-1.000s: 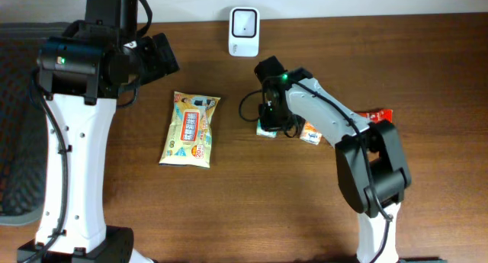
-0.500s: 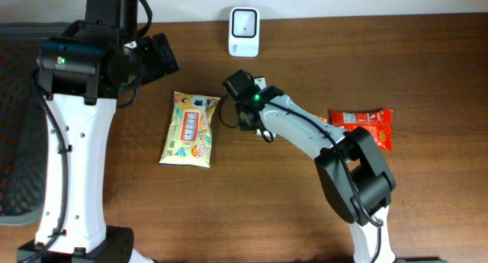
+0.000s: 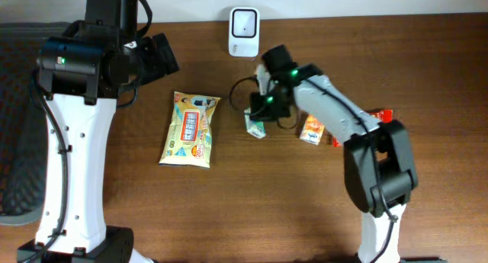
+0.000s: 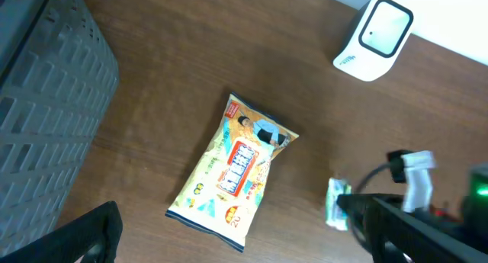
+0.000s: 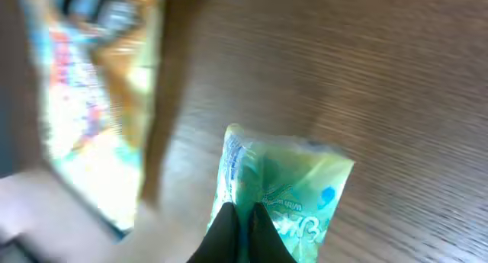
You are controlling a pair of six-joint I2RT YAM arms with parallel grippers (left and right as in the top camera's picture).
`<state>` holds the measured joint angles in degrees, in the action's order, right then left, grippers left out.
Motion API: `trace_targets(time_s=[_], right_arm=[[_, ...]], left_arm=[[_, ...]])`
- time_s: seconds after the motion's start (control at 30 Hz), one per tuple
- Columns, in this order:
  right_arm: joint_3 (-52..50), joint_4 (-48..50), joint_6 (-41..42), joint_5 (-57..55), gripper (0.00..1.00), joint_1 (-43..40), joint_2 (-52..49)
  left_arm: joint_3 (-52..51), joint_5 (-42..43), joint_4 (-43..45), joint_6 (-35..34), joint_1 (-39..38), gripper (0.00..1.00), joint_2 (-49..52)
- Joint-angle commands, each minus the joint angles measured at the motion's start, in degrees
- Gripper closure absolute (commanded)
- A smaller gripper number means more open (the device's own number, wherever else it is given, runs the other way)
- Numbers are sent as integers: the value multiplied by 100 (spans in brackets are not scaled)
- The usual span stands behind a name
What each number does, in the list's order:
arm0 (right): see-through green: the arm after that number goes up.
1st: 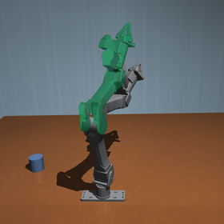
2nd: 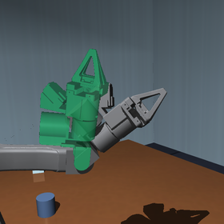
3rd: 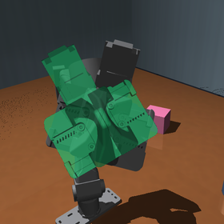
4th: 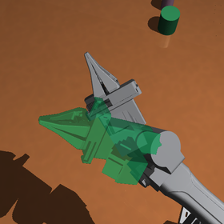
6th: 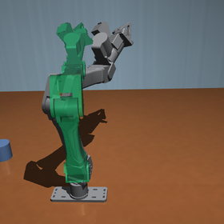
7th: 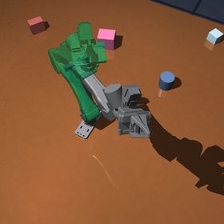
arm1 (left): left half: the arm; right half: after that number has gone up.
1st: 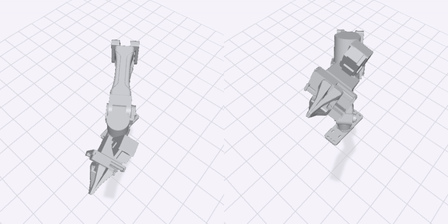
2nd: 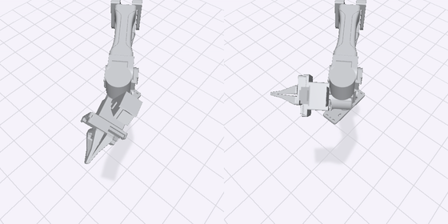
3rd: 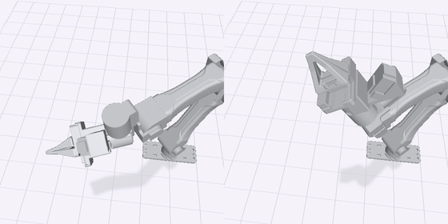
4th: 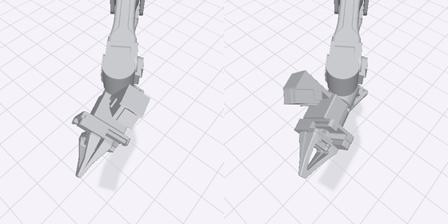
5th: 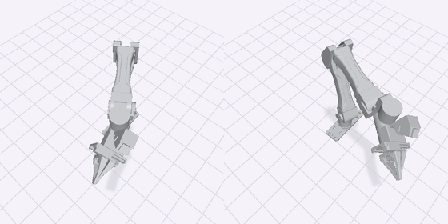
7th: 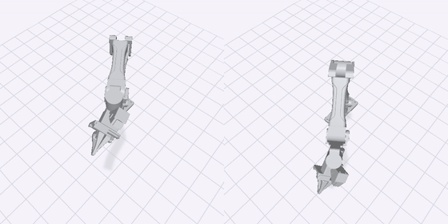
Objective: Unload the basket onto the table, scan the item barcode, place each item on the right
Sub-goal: 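Carry the green pack right and release it beside the orange pack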
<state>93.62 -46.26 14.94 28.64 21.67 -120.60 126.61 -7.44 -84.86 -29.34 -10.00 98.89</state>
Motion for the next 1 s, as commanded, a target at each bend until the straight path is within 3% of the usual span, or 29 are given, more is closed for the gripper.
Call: trace_targets(time_s=[0.0,0.1,0.17,0.2,0.27,0.3,0.37,0.47,0.53,0.63,0.73,0.83,0.9,0.97], right_arm=[[-173,59,-584,1932,96,-542,199],[-1069,1088,-553,3101,96,-933,79],[-1875,2398,251,3456,96,-1102,-81],[-2168,2850,831,3189,96,-1257,-155],[-2284,2579,1152,1961,96,-1475,-160],[-2280,2437,1134,1816,91,-1554,-127],[-2280,2116,901,1384,69,-1620,267],[-2280,1381,780,199,56,-1486,1488],[-2280,1355,492,42,43,-1246,1956],[-2284,1740,483,-557,45,-638,1488],[-2286,1954,479,-555,46,-599,898],[-2284,2170,483,-315,65,-595,328],[-2256,2284,485,291,96,-610,323],[-2124,2323,498,1939,96,-848,323]], left_arm=[[17,17,-11,52,4,1,-24],[17,17,-11,52,4,1,-24],[17,17,-11,52,4,1,-24],[17,17,-11,52,4,1,-24],[17,17,-11,52,4,1,-24],[17,17,-11,52,4,1,-24],[17,17,-11,52,4,1,-24],[17,17,-11,52,4,1,-24],[17,17,-11,52,4,1,-24],[17,17,-11,52,4,1,-24],[17,17,-11,52,4,1,-24],[17,17,-11,52,4,1,-24],[17,17,-11,52,4,1,-24],[17,17,-11,52,4,1,-24]])
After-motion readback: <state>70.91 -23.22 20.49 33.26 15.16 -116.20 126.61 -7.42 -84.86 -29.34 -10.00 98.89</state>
